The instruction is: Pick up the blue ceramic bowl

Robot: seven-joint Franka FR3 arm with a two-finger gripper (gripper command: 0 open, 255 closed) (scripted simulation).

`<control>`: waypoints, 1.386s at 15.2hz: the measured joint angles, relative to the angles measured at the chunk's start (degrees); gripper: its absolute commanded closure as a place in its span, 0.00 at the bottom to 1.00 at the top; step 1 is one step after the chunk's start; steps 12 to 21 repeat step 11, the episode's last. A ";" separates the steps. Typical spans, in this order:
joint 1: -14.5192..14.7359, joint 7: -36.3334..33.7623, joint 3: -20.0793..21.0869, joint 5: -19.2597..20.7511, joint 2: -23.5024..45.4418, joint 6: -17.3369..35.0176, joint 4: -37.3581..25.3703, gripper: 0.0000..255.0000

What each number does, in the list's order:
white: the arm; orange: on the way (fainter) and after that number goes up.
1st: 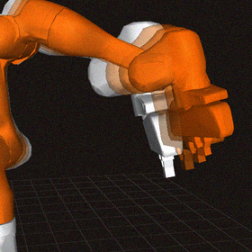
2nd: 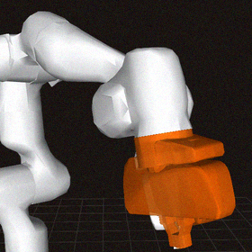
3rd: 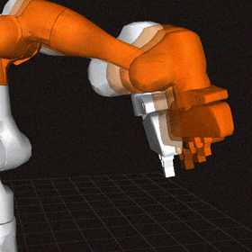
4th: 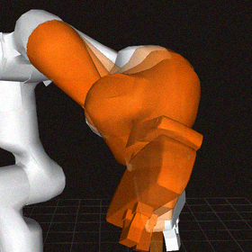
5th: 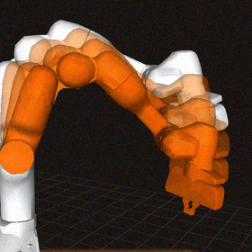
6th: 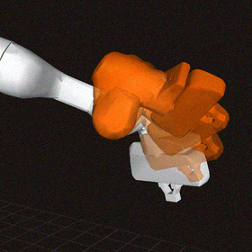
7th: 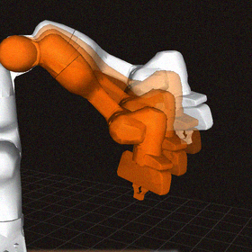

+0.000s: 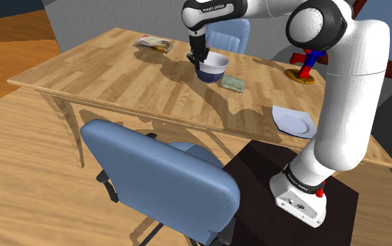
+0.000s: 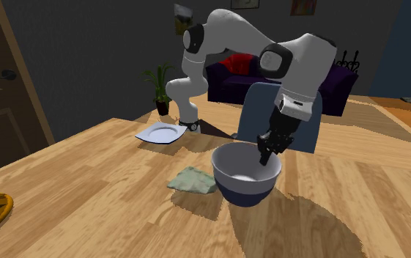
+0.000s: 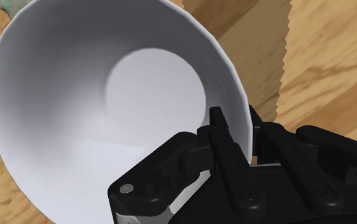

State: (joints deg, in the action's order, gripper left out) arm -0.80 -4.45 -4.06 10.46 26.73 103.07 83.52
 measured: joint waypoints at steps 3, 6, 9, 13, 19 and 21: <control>0.01 0.38 -0.03 -0.04 -0.55 -1.92 -1.41 1.00; 0.04 0.77 -0.03 -0.12 -0.67 -4.10 -3.51 1.00; 0.11 1.06 -0.03 -0.17 -0.85 -6.05 -5.30 1.00; 0.08 1.36 -0.06 -0.19 -0.95 -7.40 -6.58 1.00; 0.08 1.36 -0.06 -0.19 -0.95 -7.40 -6.58 1.00; 0.08 1.36 -0.06 -0.19 -0.95 -7.40 -6.58 1.00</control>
